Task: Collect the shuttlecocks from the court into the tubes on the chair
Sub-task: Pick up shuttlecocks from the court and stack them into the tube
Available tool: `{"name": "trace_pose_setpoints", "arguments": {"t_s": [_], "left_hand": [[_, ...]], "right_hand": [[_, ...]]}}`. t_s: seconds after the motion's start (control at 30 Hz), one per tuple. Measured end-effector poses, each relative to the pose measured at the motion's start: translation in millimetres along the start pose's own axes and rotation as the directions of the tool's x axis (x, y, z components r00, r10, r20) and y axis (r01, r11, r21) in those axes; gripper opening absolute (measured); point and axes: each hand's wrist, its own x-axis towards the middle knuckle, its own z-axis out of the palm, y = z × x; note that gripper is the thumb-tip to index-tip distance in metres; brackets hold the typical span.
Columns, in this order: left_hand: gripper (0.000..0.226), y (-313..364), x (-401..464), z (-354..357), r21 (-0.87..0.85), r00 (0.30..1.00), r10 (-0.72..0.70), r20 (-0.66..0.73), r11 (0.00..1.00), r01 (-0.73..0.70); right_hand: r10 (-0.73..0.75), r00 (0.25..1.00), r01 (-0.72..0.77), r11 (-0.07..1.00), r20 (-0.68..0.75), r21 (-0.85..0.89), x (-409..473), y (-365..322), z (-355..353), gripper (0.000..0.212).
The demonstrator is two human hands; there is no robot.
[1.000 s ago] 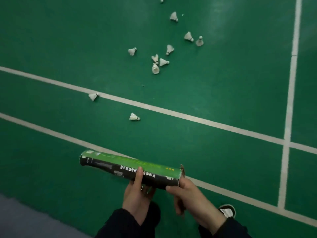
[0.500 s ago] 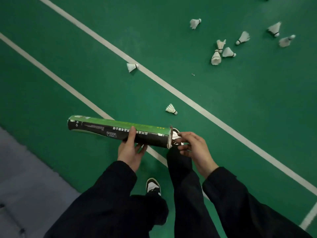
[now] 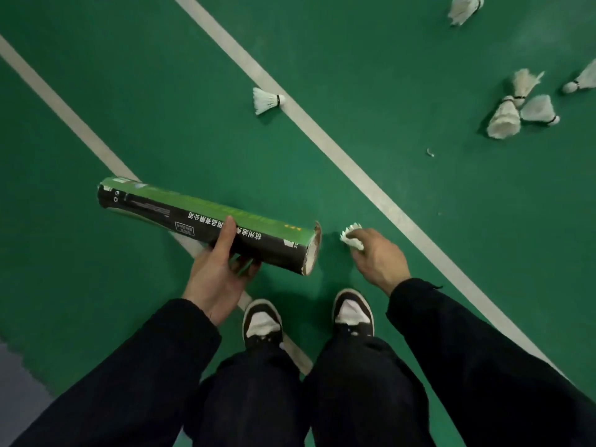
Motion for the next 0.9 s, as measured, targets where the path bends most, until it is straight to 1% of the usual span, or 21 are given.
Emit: {"name": "trace_pose_setpoints", "arguments": {"t_s": [0.03,0.1,0.13,0.17,0.2,0.23,0.27,0.3,0.33,0.37,0.4,0.47,0.5,0.53,0.6,0.63,0.7,0.77,0.8,0.87,0.9], "left_hand": [[0.06,5,24,3,0.018,1.0,0.022,0.011,1.0,-0.022],[0.059,17,66,13,0.048,0.997,0.062,0.037,0.997,-0.064],[0.058,24,86,19,0.059,0.995,0.085,0.055,0.994,-0.088],[0.055,35,105,27,0.067,0.991,0.111,0.08,0.991,-0.117],[0.052,48,122,37,0.073,0.985,0.135,0.104,0.987,-0.143],[0.052,59,136,45,0.067,0.982,0.152,0.117,0.985,-0.16],[0.055,74,148,54,0.038,0.976,0.176,0.129,0.983,-0.182],[0.058,87,156,61,-0.005,0.97,0.201,0.138,0.979,-0.202],[0.058,101,159,69,-0.046,0.965,0.221,0.138,0.975,-0.217],[0.057,112,158,77,-0.08,0.964,0.231,0.135,0.972,-0.222],[0.055,120,157,83,-0.107,0.964,0.228,0.135,0.971,-0.215],[0.055,129,143,90,-0.156,0.972,0.2,0.126,0.971,-0.179],[0.055,130,137,92,-0.167,0.974,0.188,0.128,0.972,-0.166],[0.054,131,132,95,-0.171,0.976,0.178,0.123,0.973,-0.156],[0.053,131,131,102,-0.181,0.976,0.164,0.144,0.974,-0.137],[0.053,129,134,104,-0.188,0.975,0.162,0.151,0.973,-0.132],[0.056,131,146,108,-0.214,0.972,0.17,0.159,0.967,-0.135],[0.058,132,157,107,-0.228,0.974,0.155,0.167,0.967,-0.115],[0.058,132,162,109,-0.222,0.972,0.15,0.182,0.969,-0.108],[0.058,129,166,109,-0.209,0.973,0.144,0.182,0.972,-0.105],[0.058,126,165,106,-0.214,0.975,0.156,0.162,0.97,-0.119]], "right_hand": [[-0.075,0.995,0.083,0.986,0.064,-0.144,21,12,12,0.039],[-0.088,0.978,0.151,0.925,0.19,-0.35,60,31,26,0.041],[-0.066,0.975,0.144,0.916,0.214,-0.375,77,35,27,0.034],[-0.043,0.978,0.109,0.938,0.203,-0.328,95,35,22,0.024],[-0.025,0.991,0.049,0.983,0.135,-0.176,113,32,10,0.014],[0.011,0.999,-0.013,0.998,0.034,0.061,124,26,-7,0.007],[0.051,0.994,-0.018,0.949,-0.098,0.314,133,13,-28,0.007],[0.099,0.973,0.029,0.844,-0.209,0.536,136,-3,-52,0.006],[0.124,0.946,0.123,0.715,-0.298,0.688,132,-24,-78,0.005],[0.118,0.92,0.233,0.601,-0.373,0.764,125,-47,-100,0.005],[0.105,0.896,0.316,0.53,-0.43,0.787,117,-67,-117,0.006],[0.082,0.884,0.375,0.461,-0.46,0.804,101,-105,-135,0.008],[0.069,0.888,0.378,0.454,-0.455,0.807,97,-118,-138,0.008],[0.054,0.895,0.363,0.489,-0.443,0.793,96,-129,-138,0.007],[0.0,0.919,0.301,0.648,-0.395,0.7,101,-142,-132,0.007],[-0.031,0.94,0.266,0.694,-0.341,0.669,103,-146,-129,0.009],[-0.113,0.967,0.236,0.737,-0.229,0.634,117,-146,-124,0.02],[-0.185,0.974,0.226,0.769,-0.131,0.598,133,-146,-125,0.035],[-0.205,0.977,0.203,0.777,-0.065,0.596,144,-146,-126,0.038],[-0.212,0.967,0.082,0.78,0.138,0.62,163,-154,-122,0.046],[-0.218,0.947,0.023,0.778,0.236,0.628,168,-160,-119,0.05]]}}
